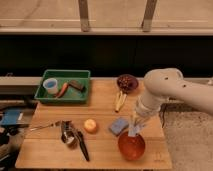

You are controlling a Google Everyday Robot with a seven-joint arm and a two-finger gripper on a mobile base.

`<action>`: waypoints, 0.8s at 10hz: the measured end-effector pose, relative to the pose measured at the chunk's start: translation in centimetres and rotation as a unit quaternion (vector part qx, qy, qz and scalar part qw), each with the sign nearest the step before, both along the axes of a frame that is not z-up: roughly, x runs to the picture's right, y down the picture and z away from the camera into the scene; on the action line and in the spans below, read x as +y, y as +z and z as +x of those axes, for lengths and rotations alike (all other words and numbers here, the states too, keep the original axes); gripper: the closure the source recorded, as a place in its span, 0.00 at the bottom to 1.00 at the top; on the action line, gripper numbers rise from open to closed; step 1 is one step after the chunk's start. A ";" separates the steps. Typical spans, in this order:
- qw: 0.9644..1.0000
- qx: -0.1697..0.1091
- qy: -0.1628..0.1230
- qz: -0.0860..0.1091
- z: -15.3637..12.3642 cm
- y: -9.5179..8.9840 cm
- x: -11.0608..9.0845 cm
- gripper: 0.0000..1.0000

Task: Place towel in red bowl

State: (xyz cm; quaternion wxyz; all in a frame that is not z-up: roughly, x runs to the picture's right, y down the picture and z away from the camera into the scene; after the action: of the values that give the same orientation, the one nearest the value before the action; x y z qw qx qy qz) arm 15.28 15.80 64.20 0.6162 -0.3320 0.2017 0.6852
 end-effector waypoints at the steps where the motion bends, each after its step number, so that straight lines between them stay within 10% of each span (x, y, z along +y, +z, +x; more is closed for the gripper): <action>1: 1.000 -0.001 -0.003 -0.013 -0.1 -0.5 0.9 1.00; 8: 0.992 0.007 0.003 -0.127 -0.1 2.4 6.9 0.37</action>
State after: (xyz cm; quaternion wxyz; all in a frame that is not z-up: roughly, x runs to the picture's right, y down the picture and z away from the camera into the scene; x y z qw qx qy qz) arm 15.18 22.69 66.57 0.5653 -0.4031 0.2908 0.6583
